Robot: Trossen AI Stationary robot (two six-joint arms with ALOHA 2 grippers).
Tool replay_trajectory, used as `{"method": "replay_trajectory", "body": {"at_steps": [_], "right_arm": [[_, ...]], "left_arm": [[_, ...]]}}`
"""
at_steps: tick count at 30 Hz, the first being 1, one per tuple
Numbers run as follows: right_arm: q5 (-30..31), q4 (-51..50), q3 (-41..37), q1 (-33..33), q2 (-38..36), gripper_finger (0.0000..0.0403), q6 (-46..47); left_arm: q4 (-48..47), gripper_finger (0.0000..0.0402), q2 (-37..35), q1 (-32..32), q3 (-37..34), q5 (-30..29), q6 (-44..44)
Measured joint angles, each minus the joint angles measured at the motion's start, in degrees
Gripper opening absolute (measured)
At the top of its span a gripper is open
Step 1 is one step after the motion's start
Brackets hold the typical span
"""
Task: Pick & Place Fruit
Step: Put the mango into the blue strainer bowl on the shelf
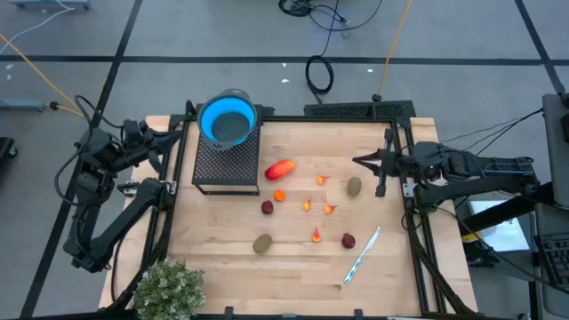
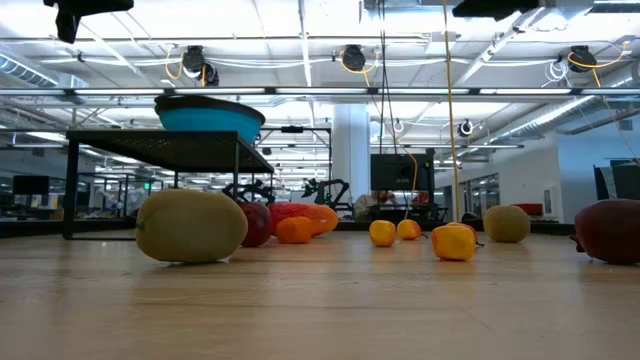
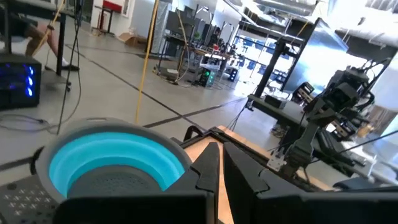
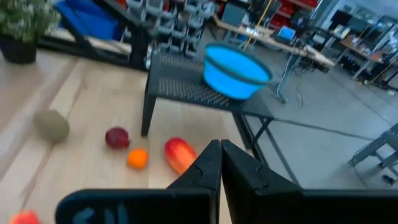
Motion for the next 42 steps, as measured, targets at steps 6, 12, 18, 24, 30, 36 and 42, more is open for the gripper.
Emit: {"method": "replay_trajectory", "body": {"at_steps": [6,12,18,24,30,36,42], "right_arm": [[-0.1,3.3,0.0,0.0,0.4,0.0004,-0.1],[-0.4,5.4,0.0,0.0,0.6,0.0004,-0.1],[-0.2,5.4,0.0,0.0,1.1,0.0004,0.0],[-0.1,5.4,0.0,-0.5,3.9,0.0004,0.0],[0.0,7.4,0.0,-0.5,7.4,0.0004,0.4],[6.2,13.4,0.0,-0.9,10.0,0.0004,-0.5],[5.9,18.4,0.0,-4.3,11.2,0.0004,0.6]], "left_arm": [[0.0,0.0002,0.0,0.0,0.0,-0.1,-3.7],[0.1,0.0014,0.0,0.0,0.0,-0.2,-3.4],[2.0,0.0017,0.0,0.0,0.0,-0.1,-4.4],[0.9,0.0002,0.0,0.0,0.0,5.7,3.9],[-0.2,0.0018,-1.6,0.0,0.0,8.9,6.6],[0.2,0.0021,-6.1,0.0,0.0,6.8,3.4],[-0.1,0.0006,-7.7,0.0,0.0,5.5,3.9]]}}
